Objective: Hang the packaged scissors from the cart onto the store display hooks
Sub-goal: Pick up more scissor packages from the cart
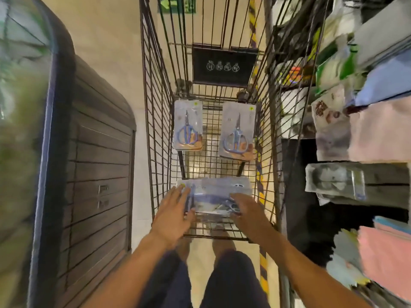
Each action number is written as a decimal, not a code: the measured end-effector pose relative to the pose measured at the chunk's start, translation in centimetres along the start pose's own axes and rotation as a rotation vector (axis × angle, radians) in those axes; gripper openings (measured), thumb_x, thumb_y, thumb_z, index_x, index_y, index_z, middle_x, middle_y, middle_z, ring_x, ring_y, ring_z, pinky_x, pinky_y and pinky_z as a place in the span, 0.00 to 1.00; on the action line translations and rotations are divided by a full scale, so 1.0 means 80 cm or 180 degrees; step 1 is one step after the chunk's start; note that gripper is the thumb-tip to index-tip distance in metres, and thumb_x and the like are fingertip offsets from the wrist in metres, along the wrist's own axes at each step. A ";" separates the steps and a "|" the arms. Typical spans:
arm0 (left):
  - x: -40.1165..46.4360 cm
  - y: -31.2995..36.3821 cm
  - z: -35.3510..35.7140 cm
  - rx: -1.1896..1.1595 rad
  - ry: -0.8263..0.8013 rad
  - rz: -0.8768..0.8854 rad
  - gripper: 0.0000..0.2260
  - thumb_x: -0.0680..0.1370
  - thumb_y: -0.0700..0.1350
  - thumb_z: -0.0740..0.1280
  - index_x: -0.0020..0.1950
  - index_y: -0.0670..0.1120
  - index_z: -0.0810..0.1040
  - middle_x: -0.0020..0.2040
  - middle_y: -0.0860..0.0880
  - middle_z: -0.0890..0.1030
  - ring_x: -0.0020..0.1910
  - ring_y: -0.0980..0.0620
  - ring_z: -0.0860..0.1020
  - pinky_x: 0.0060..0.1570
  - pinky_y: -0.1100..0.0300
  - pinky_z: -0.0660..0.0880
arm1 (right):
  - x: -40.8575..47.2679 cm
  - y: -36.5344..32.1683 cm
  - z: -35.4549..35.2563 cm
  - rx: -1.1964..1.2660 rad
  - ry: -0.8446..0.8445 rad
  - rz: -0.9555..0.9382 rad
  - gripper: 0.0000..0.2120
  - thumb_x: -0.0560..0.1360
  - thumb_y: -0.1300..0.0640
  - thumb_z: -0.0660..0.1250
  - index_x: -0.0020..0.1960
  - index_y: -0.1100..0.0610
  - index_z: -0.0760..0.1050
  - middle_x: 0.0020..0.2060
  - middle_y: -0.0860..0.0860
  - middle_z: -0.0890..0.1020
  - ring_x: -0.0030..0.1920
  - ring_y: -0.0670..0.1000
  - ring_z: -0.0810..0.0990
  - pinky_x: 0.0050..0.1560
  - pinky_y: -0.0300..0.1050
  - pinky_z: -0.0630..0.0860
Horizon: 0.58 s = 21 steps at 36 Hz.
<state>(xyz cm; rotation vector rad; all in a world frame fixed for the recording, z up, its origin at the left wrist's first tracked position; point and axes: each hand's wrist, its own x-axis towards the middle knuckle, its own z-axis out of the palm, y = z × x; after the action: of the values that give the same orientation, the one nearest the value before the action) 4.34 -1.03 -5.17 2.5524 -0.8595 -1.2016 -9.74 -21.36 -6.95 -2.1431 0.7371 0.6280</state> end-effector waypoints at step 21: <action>0.048 -0.044 0.058 -0.0236 -0.0017 0.0082 0.29 0.82 0.57 0.59 0.81 0.50 0.59 0.81 0.48 0.59 0.80 0.48 0.57 0.80 0.50 0.54 | 0.115 0.034 0.054 -0.0822 -0.0248 -0.0259 0.20 0.77 0.58 0.70 0.68 0.55 0.72 0.65 0.54 0.74 0.66 0.56 0.73 0.64 0.56 0.75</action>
<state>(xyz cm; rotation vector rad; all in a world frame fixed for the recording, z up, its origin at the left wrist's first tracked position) 4.27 -0.06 -12.14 2.4733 -0.8304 -1.2102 -5.88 -22.17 -16.71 -2.3548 0.5477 0.7942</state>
